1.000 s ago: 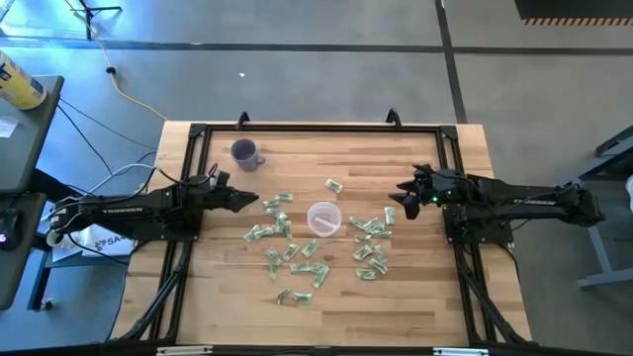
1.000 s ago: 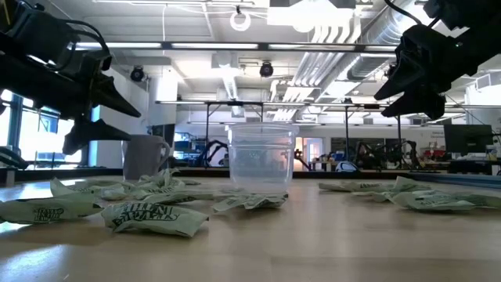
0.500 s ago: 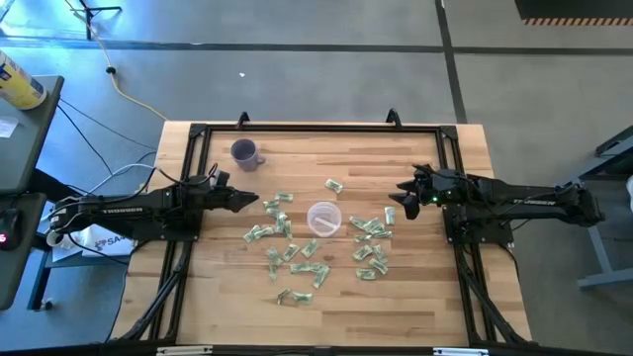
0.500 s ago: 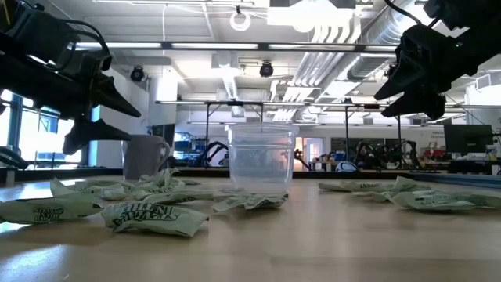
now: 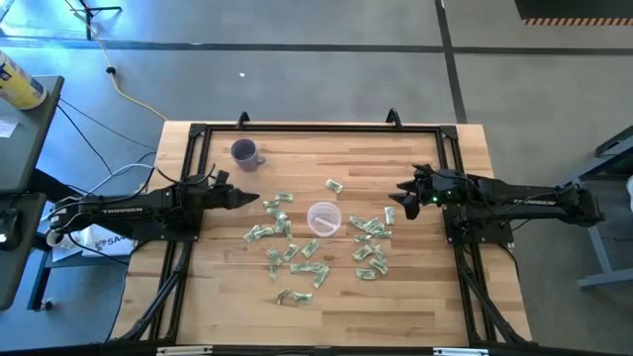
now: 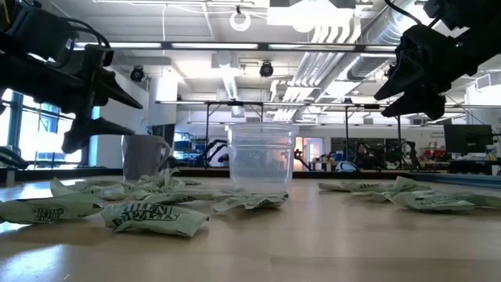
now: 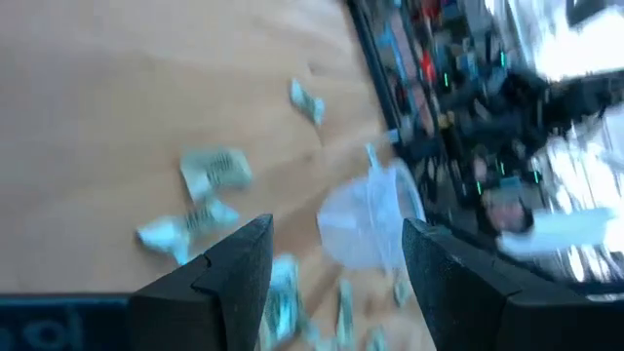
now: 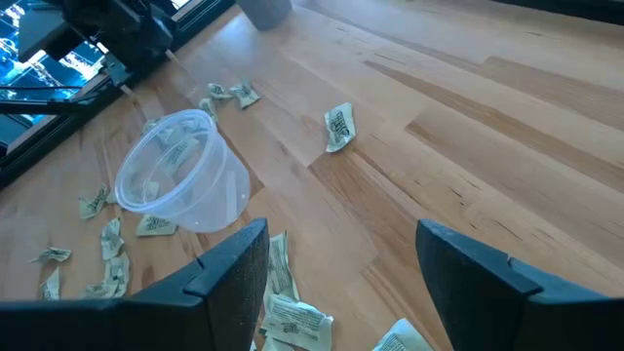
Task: Pick and place Stevia / Truvia into bins
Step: Put the stevia packet into the transparent container
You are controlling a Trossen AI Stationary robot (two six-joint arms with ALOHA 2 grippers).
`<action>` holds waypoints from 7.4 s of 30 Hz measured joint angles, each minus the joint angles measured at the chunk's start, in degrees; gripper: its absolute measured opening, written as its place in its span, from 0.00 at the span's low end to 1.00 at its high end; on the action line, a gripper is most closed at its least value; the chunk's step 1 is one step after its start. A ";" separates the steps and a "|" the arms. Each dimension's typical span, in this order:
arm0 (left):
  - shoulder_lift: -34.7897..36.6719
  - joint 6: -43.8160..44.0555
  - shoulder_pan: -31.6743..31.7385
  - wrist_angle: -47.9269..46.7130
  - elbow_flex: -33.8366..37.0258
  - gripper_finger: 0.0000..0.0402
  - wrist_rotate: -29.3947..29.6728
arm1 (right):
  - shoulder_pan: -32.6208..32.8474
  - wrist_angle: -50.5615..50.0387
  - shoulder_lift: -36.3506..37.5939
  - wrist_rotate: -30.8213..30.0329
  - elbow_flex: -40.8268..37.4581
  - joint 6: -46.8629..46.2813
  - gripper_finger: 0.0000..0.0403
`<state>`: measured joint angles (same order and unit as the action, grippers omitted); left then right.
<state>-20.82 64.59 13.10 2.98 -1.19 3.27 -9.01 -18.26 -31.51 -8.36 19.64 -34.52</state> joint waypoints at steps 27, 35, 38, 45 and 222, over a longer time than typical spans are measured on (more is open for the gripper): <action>-0.07 4.72 0.02 28.75 -0.07 0.65 10.92 | -7.39 28.51 -27.00 3.73 4.76 6.95 0.62; -0.07 -0.25 0.00 16.27 -0.07 0.65 3.71 | -9.62 19.15 -54.51 7.25 22.38 21.64 0.62; -0.04 -2.99 0.00 11.51 -0.07 0.65 3.47 | -9.60 11.06 -62.22 5.28 31.01 28.60 0.62; -0.02 -7.79 0.00 6.90 -0.07 0.65 3.43 | -9.78 2.58 -72.92 4.90 42.32 35.54 0.62; -50.16 -54.95 1.98 -31.54 -48.76 0.45 -3.59 | 25.28 -38.25 -54.19 -26.27 48.04 12.89 0.57</action>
<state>-70.98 9.64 15.08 -28.56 -49.95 -0.32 16.27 -56.51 -85.70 -34.63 67.68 -21.64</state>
